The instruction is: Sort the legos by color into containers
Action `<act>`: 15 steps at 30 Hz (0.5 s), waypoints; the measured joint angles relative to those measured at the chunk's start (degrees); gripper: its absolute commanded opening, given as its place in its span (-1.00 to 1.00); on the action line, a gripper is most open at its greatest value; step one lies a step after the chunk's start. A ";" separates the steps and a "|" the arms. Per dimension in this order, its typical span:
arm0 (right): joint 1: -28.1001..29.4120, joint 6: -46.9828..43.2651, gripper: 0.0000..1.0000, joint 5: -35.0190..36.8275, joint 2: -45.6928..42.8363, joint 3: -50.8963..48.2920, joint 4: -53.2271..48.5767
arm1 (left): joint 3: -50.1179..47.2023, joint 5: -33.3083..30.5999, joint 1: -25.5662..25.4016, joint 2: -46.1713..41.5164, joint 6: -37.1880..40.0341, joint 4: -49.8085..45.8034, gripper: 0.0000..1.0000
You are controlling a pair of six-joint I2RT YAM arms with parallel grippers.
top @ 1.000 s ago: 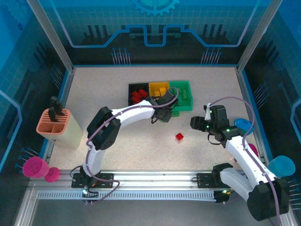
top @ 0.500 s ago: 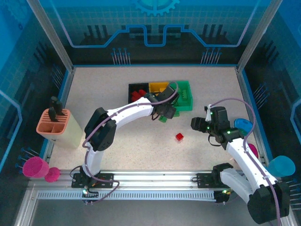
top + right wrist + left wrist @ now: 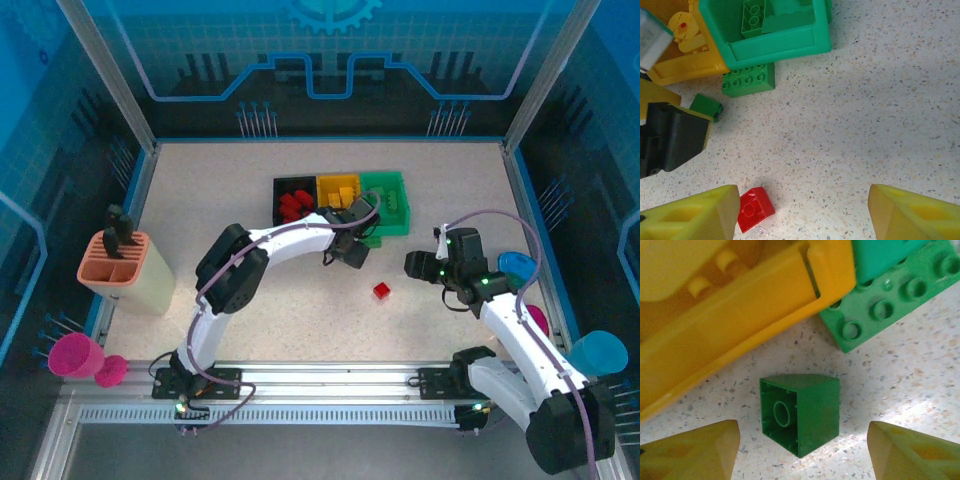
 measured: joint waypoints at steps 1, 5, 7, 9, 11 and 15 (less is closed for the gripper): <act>0.00 0.02 0.39 -0.02 -0.20 0.00 0.00 | 0.00 0.28 0.07 0.39 0.00 -0.17 0.31; 0.00 0.02 0.38 0.00 -0.61 0.00 0.00 | 0.35 0.55 0.26 1.51 0.00 -0.66 0.19; 0.00 0.02 0.38 0.00 -0.61 -0.02 0.00 | 0.55 0.85 0.26 1.95 0.02 -0.70 0.09; 0.00 0.02 0.38 0.00 -0.61 -0.02 0.00 | 0.66 0.98 0.26 2.32 -0.07 -0.81 -0.02; 0.00 0.02 0.37 0.00 -0.59 -0.02 0.00 | 0.74 1.40 0.26 2.47 -0.11 -0.81 -0.14; 0.00 0.02 0.36 0.00 -0.39 0.00 0.02 | 1.07 1.57 0.26 2.47 0.00 -0.79 -0.26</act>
